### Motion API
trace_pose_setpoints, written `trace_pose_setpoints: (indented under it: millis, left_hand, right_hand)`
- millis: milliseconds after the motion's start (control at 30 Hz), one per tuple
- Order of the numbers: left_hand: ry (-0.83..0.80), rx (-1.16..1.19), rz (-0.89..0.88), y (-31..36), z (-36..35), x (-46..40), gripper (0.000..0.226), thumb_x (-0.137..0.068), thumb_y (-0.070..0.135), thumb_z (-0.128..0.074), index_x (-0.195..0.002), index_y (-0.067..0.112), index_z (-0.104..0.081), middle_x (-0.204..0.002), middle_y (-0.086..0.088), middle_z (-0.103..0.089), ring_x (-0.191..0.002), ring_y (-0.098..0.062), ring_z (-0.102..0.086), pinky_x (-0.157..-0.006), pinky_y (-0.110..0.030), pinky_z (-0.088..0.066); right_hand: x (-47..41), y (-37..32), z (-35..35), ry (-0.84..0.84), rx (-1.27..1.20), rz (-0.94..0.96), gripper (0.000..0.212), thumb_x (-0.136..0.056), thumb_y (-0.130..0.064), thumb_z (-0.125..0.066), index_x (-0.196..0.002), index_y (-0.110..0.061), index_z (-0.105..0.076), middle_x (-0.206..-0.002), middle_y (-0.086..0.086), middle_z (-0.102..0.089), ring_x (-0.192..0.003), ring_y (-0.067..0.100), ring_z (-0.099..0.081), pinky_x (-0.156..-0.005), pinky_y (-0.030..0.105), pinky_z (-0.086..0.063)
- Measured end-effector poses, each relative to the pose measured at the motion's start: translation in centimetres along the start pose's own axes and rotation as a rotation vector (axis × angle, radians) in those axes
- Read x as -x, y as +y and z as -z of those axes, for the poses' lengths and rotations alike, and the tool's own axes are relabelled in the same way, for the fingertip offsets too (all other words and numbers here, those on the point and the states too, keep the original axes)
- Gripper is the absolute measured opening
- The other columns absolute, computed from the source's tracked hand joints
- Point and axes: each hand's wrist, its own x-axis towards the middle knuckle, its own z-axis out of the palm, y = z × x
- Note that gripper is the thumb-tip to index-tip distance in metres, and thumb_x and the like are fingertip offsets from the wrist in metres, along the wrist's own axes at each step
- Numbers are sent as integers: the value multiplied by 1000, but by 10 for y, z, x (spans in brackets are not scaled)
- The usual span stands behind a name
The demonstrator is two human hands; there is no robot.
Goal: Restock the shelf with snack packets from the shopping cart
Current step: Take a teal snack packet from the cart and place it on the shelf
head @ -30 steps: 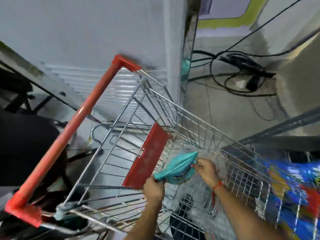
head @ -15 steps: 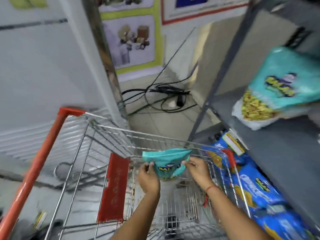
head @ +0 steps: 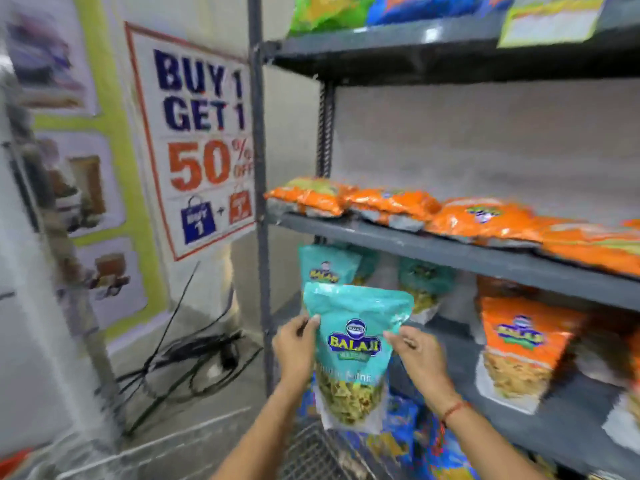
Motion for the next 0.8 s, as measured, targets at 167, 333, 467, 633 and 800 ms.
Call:
trace_pose_setpoints:
  millis: [167, 333, 467, 633, 800]
  left_hand:
    - [-188, 66, -96, 97, -33, -25, 14, -82, 26, -68, -73, 18, -77, -66, 5, -73, -55, 8, -57, -63, -27, -50]
    - [-324, 233, -83, 166, -61, -42, 8, -82, 16, -70, -81, 12, -76, -65, 6, -73, -63, -8, -66, -67, -28, -56]
    - [-362, 185, -86, 184, -73, -56, 10, -79, 27, -73, -73, 20, -77, -83, -7, -78, -76, -25, -69, -79, -42, -59]
    - [-362, 188, -75, 188, -80, -62, 16, -79, 26, -73, -63, 28, -75, -84, 2, -78, -89, -23, -72, -87, -46, -58]
    - [-374, 173, -81, 171, -83, -66, 11, -80, 26, -72, -82, 16, -77, -84, -1, -77, -83, -21, -71, -87, -44, -58]
  right_hand:
    - [-30, -54, 81, 118, 19, 86, 56, -74, -51, -61, -65, 4, -53, -60, 23, -61, -52, 21, -52, -55, 34, -37]
    - [-56, -100, 133, 176, -1, 146, 44, -77, -43, -67, -76, 1, -65, -79, 21, -72, -70, 20, -66, -68, 44, -52]
    - [-64, -109, 148, 196, -39, 102, 32, -81, -35, -68, -76, -4, -69, -79, 10, -76, -80, 26, -71, -76, 42, -54]
    - [-65, -108, 146, 200, -64, 52, 27, -82, -30, -68, -75, -4, -69, -83, 11, -76, -73, 22, -66, -71, 41, -52]
    - [-65, -101, 136, 187, -84, 20, 20, -83, -25, -68, -70, -10, -70, -67, 0, -71, -58, 9, -58, -56, 22, -44]
